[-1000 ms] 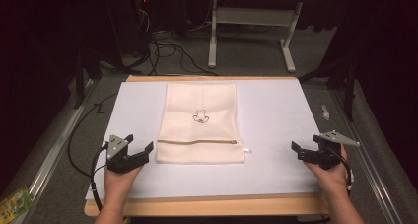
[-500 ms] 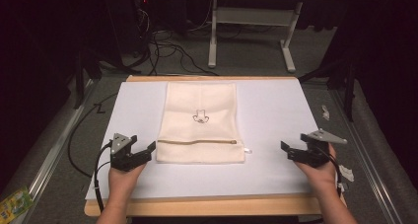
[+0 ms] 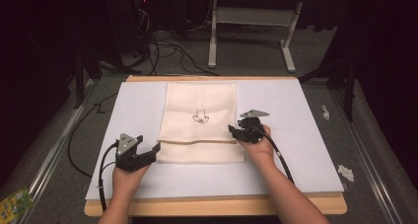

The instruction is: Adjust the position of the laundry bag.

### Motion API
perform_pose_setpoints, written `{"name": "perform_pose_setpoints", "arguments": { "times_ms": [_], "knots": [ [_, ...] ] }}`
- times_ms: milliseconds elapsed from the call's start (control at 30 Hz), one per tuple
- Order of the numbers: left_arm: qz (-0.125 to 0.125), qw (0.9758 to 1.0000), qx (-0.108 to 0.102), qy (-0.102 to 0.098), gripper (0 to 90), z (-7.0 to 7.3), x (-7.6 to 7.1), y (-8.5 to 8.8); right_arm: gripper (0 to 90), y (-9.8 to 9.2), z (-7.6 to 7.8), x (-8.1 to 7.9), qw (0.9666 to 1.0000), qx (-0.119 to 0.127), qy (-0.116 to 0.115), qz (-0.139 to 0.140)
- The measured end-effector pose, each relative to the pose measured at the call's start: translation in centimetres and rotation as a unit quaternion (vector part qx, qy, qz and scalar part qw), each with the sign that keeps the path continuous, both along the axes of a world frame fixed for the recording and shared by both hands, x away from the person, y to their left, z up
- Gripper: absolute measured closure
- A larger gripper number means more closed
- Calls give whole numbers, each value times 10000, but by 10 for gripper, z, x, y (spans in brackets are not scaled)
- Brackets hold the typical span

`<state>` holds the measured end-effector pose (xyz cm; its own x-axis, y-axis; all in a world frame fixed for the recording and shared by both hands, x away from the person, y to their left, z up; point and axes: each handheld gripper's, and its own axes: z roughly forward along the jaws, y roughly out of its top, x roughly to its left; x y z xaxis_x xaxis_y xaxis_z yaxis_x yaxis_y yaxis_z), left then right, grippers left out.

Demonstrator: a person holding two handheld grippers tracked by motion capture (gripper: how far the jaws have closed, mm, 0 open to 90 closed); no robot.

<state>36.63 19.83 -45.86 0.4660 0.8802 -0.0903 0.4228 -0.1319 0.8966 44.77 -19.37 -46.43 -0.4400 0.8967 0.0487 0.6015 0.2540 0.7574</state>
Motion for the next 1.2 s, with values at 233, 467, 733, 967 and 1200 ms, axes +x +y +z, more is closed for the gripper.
{"name": "perform_pose_setpoints", "arguments": {
  "times_ms": [233,467,733,967,1200],
  "knots": [
    [-43,10000,31,-47,260,-1,0,-1,877,9,-10,8,9988,-403,288,27],
    [-74,10000,-28,-17,268,1,0,-1,886,-37,-2,-15,9990,-358,265,48],
    [-269,9996,72,12,269,3,-2,-16,878,-94,1,-49,9989,-288,375,-44],
    [-651,9973,324,21,259,2,-8,-51,826,-129,1,-76,9987,-358,261,-258],
    [-1300,9898,232,539,396,-6,-1,-113,567,-143,24,-105,9988,-24,-163,-459]
  ]
}}
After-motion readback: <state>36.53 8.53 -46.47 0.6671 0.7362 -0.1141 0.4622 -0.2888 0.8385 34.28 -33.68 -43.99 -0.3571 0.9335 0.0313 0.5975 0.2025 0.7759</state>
